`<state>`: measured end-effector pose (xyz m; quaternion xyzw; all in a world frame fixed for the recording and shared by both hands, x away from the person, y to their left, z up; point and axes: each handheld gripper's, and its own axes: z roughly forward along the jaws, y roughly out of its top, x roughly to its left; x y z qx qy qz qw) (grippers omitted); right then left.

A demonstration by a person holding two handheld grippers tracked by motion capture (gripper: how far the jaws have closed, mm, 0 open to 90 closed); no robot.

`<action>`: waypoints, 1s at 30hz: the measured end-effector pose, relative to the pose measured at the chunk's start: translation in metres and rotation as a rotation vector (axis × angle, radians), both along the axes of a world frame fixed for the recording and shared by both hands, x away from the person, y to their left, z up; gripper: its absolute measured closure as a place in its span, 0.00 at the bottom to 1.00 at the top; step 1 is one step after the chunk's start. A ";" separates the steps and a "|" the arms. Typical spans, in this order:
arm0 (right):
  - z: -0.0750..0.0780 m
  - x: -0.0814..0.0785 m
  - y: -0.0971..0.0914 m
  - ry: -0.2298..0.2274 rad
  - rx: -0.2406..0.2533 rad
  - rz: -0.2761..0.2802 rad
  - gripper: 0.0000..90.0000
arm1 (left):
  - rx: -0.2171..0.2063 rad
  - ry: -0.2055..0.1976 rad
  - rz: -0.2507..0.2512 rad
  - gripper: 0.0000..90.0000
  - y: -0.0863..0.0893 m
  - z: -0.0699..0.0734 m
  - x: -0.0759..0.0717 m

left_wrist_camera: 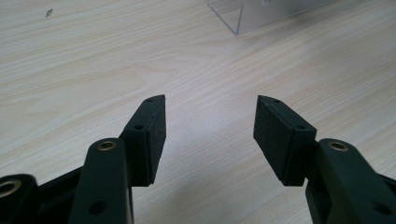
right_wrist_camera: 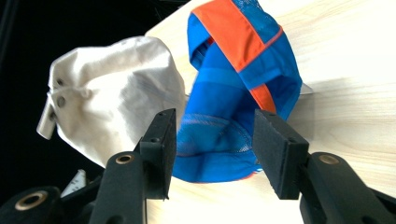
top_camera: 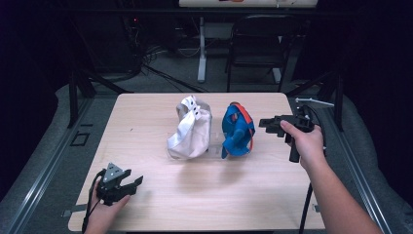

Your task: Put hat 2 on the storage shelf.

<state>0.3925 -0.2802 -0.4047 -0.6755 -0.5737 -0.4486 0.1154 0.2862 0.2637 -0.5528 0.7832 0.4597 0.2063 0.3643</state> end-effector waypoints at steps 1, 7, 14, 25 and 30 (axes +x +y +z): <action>0.000 -0.002 -0.001 -0.005 -0.014 0.013 0.55 | 0.001 0.000 0.000 0.50 0.000 0.000 0.000; -0.001 -0.019 -0.002 -0.054 -0.061 0.034 0.54 | 0.000 -0.002 -0.001 0.50 -0.001 -0.001 0.000; -0.011 -0.046 -0.007 -0.117 -0.081 0.059 0.51 | 0.001 0.001 -0.001 0.50 -0.002 -0.002 0.000; -0.043 -0.087 -0.003 -0.250 -0.133 0.098 0.49 | 0.005 0.009 -0.003 0.50 -0.003 -0.003 0.000; -0.061 -0.096 -0.002 -0.250 -0.132 0.093 0.49 | -0.002 0.010 -0.002 0.50 -0.004 -0.004 0.000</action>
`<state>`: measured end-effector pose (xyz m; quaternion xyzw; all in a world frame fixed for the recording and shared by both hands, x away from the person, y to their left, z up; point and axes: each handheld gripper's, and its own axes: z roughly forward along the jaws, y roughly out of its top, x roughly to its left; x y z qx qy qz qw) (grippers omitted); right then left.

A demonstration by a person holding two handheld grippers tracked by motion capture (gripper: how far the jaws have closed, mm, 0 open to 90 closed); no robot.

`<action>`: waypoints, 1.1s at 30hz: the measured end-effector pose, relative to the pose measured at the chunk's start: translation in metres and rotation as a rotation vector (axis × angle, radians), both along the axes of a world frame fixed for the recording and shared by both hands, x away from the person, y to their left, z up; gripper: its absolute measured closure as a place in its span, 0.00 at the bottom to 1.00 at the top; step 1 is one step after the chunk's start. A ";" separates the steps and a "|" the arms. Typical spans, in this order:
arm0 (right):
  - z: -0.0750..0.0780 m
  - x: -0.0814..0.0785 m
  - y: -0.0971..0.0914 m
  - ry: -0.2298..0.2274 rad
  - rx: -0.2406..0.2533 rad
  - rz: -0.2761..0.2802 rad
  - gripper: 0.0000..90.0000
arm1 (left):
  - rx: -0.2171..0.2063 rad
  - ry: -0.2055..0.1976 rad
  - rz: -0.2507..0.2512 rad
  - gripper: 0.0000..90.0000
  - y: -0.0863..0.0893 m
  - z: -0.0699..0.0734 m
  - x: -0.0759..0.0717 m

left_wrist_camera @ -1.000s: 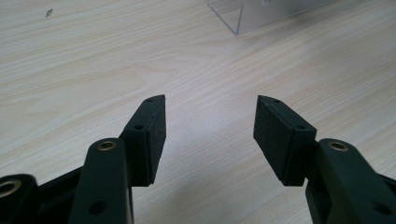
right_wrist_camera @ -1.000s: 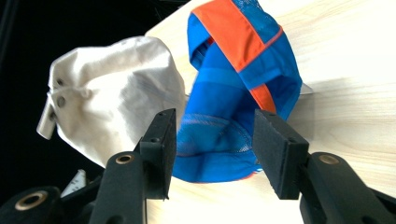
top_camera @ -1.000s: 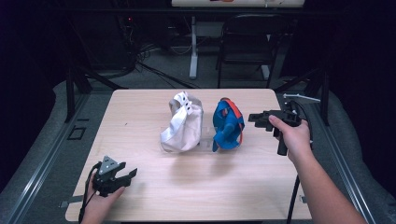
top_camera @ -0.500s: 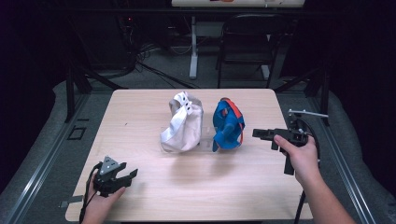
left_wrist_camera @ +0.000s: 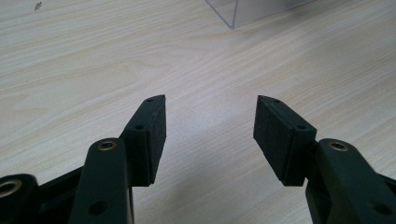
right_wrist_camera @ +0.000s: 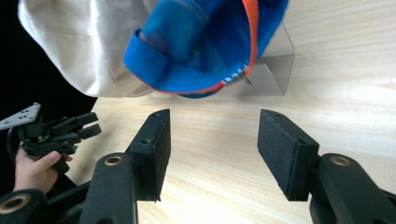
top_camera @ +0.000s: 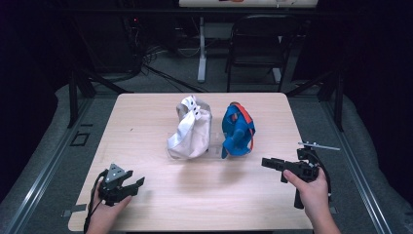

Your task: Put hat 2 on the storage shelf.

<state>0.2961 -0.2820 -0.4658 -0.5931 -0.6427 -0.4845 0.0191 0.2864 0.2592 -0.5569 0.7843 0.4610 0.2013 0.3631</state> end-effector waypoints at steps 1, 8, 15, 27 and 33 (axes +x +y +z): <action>-0.004 -0.002 0.000 0.000 -0.003 -0.005 0.50 | 0.000 0.000 -0.002 0.50 0.000 0.000 0.000; -0.031 -0.012 0.001 0.038 0.017 0.011 0.50 | -0.001 0.002 -0.007 0.50 0.000 -0.001 0.000; -0.052 -0.025 0.006 -0.001 -0.008 -0.002 0.50 | 0.002 0.006 -0.013 0.50 -0.001 -0.002 0.001; -0.075 -0.034 0.000 -0.063 0.035 -0.054 0.50 | 0.009 0.001 -0.027 0.49 -0.002 -0.005 0.003; -0.085 -0.034 0.000 -0.062 -0.005 -0.075 0.50 | 0.008 0.001 -0.037 0.49 -0.004 -0.006 0.003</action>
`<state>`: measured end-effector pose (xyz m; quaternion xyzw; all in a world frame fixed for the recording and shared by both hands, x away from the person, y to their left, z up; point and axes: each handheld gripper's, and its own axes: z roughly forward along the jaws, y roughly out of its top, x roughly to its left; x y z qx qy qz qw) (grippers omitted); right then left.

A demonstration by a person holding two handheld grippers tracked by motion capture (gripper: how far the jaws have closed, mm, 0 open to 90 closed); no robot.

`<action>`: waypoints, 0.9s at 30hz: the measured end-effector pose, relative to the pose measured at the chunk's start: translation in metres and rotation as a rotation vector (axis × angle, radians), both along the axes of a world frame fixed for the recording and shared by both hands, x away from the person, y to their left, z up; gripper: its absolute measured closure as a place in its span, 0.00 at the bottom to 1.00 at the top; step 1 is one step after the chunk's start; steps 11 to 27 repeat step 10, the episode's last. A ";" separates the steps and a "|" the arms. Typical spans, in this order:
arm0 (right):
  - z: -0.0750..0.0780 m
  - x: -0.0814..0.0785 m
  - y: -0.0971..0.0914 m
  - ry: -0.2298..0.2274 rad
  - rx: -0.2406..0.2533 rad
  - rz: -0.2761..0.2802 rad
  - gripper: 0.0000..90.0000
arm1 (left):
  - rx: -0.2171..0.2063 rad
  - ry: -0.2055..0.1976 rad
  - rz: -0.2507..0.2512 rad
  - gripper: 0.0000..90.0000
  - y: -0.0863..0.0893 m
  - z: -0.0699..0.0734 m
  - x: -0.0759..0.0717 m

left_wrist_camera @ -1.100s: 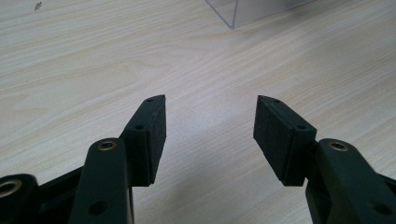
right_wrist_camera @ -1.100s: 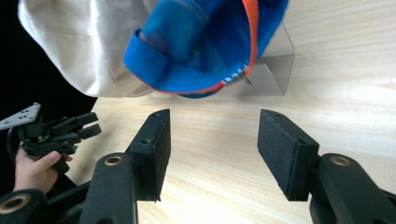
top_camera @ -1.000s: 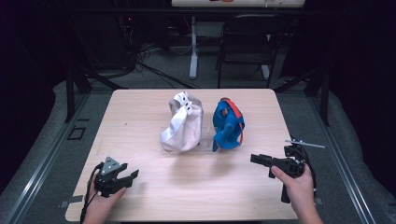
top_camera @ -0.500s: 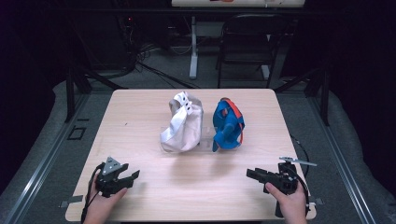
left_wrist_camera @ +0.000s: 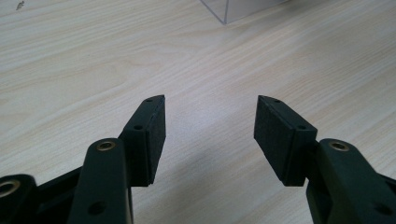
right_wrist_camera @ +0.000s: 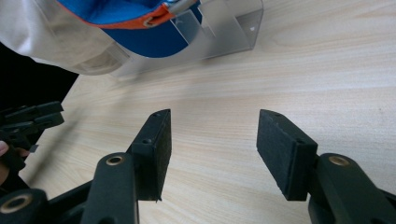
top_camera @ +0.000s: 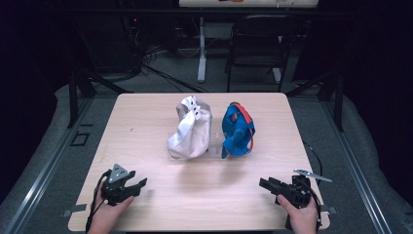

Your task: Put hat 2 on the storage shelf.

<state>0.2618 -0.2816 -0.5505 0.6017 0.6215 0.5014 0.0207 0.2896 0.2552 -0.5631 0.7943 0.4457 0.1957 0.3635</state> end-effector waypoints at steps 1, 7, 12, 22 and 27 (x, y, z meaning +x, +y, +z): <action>-0.002 0.001 0.000 0.004 -0.004 -0.002 0.50 | 0.002 0.005 -0.005 0.50 0.000 0.000 0.000; -0.008 0.003 0.006 0.019 -0.028 0.012 0.50 | -0.005 -0.005 -0.015 0.51 -0.003 0.001 -0.001; -0.008 0.003 0.008 0.001 -0.064 0.005 0.49 | -0.006 -0.002 -0.033 0.51 -0.006 0.002 -0.001; -0.008 0.003 0.008 0.001 -0.064 0.005 0.49 | -0.006 -0.002 -0.033 0.51 -0.006 0.002 -0.001; -0.008 0.003 0.008 0.001 -0.064 0.005 0.49 | -0.006 -0.002 -0.033 0.51 -0.006 0.002 -0.001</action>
